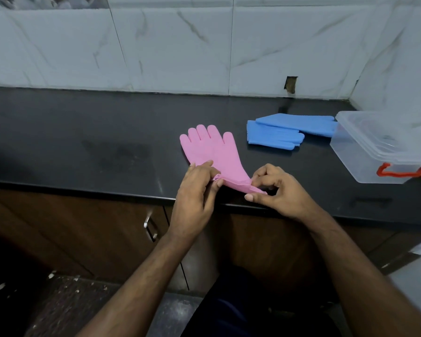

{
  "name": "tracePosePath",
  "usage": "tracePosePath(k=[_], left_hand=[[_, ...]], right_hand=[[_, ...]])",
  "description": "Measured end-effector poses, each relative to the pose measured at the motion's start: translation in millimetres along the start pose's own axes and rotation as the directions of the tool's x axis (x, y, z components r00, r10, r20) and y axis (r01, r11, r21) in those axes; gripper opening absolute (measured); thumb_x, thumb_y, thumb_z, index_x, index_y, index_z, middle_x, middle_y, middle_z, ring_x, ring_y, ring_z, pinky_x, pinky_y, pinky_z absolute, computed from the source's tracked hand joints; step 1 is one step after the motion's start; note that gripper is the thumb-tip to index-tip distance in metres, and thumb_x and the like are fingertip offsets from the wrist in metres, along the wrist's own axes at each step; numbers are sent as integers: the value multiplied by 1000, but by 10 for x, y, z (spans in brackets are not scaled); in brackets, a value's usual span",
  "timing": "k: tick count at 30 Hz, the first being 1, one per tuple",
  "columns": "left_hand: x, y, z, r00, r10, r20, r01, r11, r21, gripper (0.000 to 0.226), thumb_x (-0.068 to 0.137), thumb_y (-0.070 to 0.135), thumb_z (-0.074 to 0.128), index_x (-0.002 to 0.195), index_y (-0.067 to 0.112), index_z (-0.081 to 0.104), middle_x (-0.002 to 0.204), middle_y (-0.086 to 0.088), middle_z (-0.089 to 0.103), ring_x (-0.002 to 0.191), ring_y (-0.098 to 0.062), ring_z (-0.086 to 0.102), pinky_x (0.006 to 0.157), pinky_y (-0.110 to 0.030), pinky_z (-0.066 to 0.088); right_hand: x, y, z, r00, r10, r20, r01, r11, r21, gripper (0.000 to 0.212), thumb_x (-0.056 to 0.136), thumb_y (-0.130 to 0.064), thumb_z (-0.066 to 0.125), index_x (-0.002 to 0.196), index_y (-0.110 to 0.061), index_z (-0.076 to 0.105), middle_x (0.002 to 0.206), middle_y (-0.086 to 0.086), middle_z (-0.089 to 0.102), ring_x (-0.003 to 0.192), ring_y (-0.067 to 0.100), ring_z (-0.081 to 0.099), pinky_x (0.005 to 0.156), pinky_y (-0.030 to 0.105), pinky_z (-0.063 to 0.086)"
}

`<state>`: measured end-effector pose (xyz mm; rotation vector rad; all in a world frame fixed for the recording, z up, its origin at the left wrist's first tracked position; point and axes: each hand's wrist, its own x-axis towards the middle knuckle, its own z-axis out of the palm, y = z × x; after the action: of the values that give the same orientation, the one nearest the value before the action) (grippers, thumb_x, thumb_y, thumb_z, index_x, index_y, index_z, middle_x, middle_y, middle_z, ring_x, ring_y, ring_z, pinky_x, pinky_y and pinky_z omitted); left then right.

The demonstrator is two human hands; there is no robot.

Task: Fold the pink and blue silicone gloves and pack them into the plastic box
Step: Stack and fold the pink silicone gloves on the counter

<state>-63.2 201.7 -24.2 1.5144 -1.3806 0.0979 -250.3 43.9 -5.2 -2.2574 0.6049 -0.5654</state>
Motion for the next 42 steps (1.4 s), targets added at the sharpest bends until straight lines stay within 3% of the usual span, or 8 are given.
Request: tracePosePath(k=[4,7,12,18,23,30,36,42], left_hand=[[25,66,49,999,-37,-2,37,999,-39,20,107,29,50,112,12,61,111,0,66,109,-15,63,96,-39,52],[3,96,51,998,-42,-35,38,993,-113,20,108,31,48,104,16,60,91,10,61,81,-11,59,72,-25,46],[-7,148,37,999,1,-40,-5,996,-84,15,108,32,48,99,23,56,81,23,48,71,-3,49,67,-14,36],[-54,116,75,985,-161,-59,154,983,-103,18,108,40,47,98,26,53,71,5,51,58,-6,44,53,-19,34],[-39,100,90,931,-361,-60,345,920,-188,25,105,47,45,91,26,51,75,14,54,66,-3,45,57,-18,34],[66,117,79,838,-544,53,521,766,-378,31,105,44,48,90,18,57,83,3,61,80,-9,50,75,-34,42],[202,131,26,662,-745,81,625,489,-609,31,107,38,53,98,10,63,104,-9,70,97,-21,58,101,-56,51],[193,233,45,801,-592,-92,513,757,-406,31,108,42,46,87,21,57,83,-10,61,74,-9,49,70,-35,43]], right_hand=[[-26,25,-20,998,-14,-55,15,1000,23,8,90,-30,76,97,-31,80,110,-22,67,109,6,58,89,32,50],[-27,50,-8,997,-22,-77,25,999,33,12,97,-21,68,101,-28,77,106,-17,71,103,11,61,89,39,52],[-26,80,-37,993,24,-118,9,964,267,16,100,-25,64,109,-27,77,101,-4,77,97,19,71,86,34,56],[-31,82,-7,983,37,-177,30,932,361,21,101,-31,61,112,-23,77,104,-2,78,99,21,72,86,34,57],[-36,49,2,989,22,-148,38,920,391,22,102,-32,57,96,-26,78,92,-2,77,87,10,71,75,17,53],[-37,82,-41,998,-30,-51,47,928,370,31,91,-44,69,101,-16,76,100,1,78,98,15,72,86,30,56],[11,71,21,998,-44,-43,51,982,182,11,97,-33,67,97,-26,75,95,-10,77,92,8,72,84,28,55],[-8,112,84,994,-37,-106,47,995,92,29,104,-42,52,86,-21,61,78,1,65,75,25,62,72,49,51]])
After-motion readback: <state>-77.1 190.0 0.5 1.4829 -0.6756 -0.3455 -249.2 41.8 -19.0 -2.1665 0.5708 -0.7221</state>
